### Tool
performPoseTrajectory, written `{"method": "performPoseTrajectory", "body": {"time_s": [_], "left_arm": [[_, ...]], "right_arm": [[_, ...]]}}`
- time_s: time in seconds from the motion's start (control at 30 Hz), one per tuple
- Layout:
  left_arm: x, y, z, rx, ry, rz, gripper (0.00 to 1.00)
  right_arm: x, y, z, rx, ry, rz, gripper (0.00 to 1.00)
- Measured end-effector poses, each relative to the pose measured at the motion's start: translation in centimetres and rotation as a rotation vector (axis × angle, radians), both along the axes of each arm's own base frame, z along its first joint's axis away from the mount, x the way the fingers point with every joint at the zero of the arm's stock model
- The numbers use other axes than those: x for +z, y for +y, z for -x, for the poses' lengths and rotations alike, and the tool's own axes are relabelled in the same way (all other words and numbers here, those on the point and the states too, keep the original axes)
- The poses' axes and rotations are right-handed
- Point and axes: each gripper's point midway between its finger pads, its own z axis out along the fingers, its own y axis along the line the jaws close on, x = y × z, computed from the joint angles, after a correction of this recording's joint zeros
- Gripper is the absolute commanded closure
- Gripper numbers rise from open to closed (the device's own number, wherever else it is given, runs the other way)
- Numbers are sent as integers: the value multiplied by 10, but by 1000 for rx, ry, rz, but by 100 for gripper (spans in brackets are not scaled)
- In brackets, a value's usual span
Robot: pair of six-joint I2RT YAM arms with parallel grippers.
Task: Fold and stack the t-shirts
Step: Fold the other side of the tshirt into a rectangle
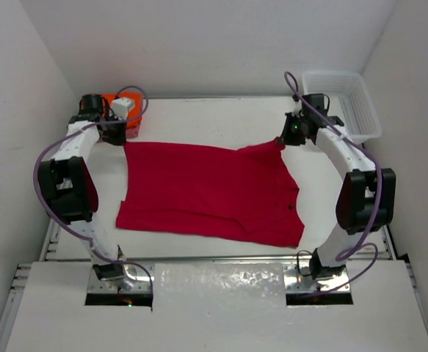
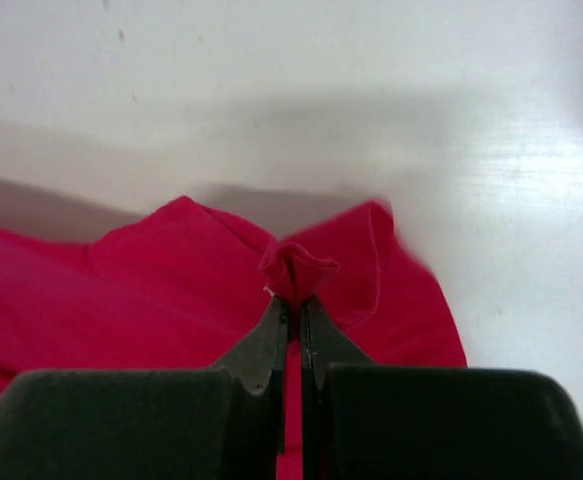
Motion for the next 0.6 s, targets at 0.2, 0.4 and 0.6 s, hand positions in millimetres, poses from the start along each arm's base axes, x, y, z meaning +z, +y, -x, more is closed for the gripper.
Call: {"method": "performPoseTrajectory", "body": {"time_s": [0.2, 0.4, 0.6], "left_arm": [[-23, -8, 34, -49, 61, 4, 100], [-50, -14, 97, -132, 169, -34, 100], [-66, -13, 127, -182, 224, -73, 100]], "right_arm": [[-24, -4, 53, 7, 83, 8, 100], [-36, -8, 121, 8, 141, 4, 100], [-48, -3, 187, 9, 170, -26, 100]]}}
